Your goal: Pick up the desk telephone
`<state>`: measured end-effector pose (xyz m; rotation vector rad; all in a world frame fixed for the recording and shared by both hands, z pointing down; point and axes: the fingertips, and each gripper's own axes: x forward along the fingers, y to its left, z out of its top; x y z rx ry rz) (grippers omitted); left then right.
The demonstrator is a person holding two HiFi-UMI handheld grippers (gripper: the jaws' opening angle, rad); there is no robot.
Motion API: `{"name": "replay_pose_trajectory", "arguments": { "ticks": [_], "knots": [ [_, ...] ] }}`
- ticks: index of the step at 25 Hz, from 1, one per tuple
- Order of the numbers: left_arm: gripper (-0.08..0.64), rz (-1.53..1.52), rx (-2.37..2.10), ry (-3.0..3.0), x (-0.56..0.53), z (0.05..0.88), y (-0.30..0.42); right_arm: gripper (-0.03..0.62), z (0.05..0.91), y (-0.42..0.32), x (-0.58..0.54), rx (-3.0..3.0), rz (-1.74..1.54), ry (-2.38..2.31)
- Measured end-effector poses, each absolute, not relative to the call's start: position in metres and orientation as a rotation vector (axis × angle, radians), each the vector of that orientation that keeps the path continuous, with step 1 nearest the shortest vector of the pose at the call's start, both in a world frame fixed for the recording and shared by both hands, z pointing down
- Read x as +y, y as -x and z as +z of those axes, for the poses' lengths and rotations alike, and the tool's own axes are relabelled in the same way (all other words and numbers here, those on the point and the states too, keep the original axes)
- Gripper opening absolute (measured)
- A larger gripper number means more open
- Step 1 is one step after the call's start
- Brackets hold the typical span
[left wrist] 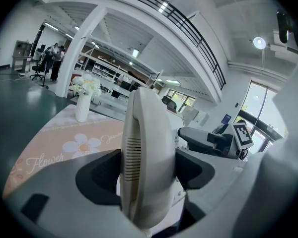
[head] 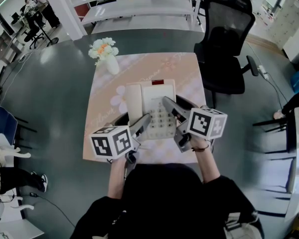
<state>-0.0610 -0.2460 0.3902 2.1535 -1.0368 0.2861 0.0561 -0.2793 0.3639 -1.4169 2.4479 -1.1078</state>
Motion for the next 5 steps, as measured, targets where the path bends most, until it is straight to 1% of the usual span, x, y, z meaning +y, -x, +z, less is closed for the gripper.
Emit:
{"name": "replay_pose_trajectory", "arguments": {
  "ticks": [5],
  "knots": [
    [0.318, 0.286, -1.038, -2.15, -0.2441, 0.3893, 0.0611, 0.202, 0.3632, -0.0562, -0.2771, 2.444, -1.118, 1.417]
  ]
}}
